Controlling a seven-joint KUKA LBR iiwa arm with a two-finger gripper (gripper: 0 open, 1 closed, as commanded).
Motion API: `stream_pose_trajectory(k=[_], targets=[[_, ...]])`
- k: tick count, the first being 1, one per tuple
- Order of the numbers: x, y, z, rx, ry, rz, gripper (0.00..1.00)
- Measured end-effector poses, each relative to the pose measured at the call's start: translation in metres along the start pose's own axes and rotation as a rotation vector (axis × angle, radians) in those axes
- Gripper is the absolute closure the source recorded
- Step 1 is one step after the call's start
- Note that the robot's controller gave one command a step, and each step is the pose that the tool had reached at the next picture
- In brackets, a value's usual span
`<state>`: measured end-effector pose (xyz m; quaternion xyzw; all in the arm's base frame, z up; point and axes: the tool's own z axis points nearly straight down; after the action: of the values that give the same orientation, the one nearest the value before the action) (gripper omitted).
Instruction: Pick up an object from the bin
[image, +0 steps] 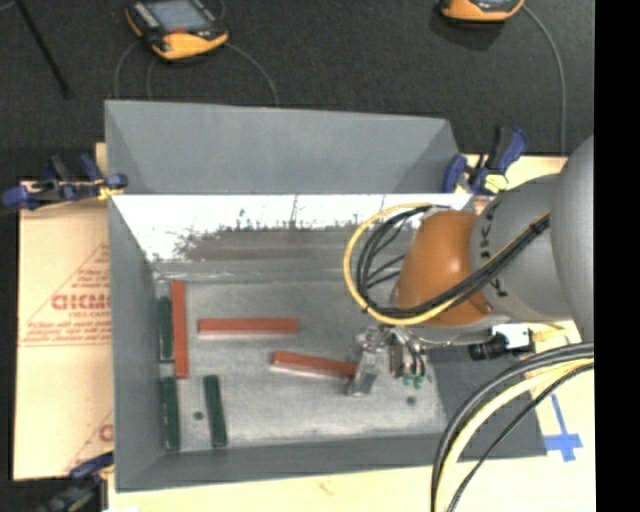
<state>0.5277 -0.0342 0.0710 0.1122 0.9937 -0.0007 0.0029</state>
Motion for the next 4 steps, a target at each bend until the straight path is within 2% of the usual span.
stream_pose_trajectory(k=[1,2,3,4], targets=[[0.0,0.0,0.0,0.0,0.0,0.0,1.0],[-0.016,0.003,-0.169,-0.002,-0.004,0.055,1.0],[-0.015,0.002,-0.166,0.0,0.002,0.052,0.0],[-0.015,0.002,-0.166,0.0,0.002,0.052,0.0]])
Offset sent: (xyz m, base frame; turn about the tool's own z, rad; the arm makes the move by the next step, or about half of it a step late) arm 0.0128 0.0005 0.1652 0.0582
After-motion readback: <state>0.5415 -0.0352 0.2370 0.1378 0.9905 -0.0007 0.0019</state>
